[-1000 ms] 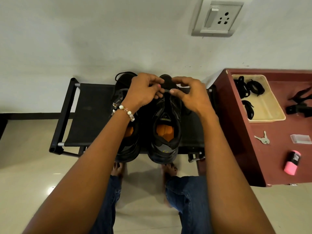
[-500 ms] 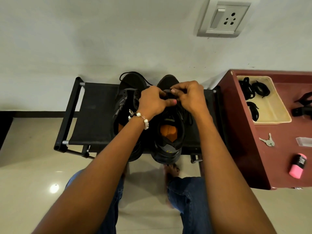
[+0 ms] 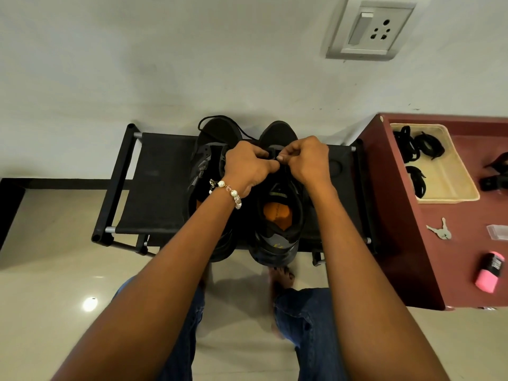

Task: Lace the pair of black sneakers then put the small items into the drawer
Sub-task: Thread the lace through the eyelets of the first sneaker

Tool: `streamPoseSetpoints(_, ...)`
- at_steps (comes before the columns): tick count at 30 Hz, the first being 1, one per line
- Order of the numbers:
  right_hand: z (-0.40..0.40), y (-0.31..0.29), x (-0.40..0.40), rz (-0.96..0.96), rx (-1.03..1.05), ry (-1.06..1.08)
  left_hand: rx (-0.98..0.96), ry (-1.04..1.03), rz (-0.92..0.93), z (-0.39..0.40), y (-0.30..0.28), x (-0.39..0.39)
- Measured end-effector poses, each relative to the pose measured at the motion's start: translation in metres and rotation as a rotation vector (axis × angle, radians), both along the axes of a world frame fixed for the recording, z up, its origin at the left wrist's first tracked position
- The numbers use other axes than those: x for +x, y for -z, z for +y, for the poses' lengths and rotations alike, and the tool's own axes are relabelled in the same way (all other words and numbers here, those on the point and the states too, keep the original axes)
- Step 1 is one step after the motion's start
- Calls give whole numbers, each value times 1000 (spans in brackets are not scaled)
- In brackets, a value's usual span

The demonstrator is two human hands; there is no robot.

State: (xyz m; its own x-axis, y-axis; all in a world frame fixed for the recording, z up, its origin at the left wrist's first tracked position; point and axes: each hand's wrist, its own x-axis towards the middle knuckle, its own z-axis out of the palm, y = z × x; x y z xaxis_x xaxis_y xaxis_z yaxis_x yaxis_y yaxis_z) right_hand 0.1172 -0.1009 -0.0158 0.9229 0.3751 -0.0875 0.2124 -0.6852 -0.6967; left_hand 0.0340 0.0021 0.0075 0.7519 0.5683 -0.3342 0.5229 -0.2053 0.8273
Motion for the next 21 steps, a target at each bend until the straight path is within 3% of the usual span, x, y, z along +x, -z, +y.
streamPoseSetpoints(10, 4, 5, -5, 315, 261, 119, 9, 51, -3, 6, 6, 2)
streamPoseSetpoints(17, 10, 19, 1, 270, 85, 112, 355, -21, -56, -5, 16, 5)
streamPoseSetpoints(21, 10, 9, -6, 276, 50, 198, 399, -26, -96, -3, 21, 7)
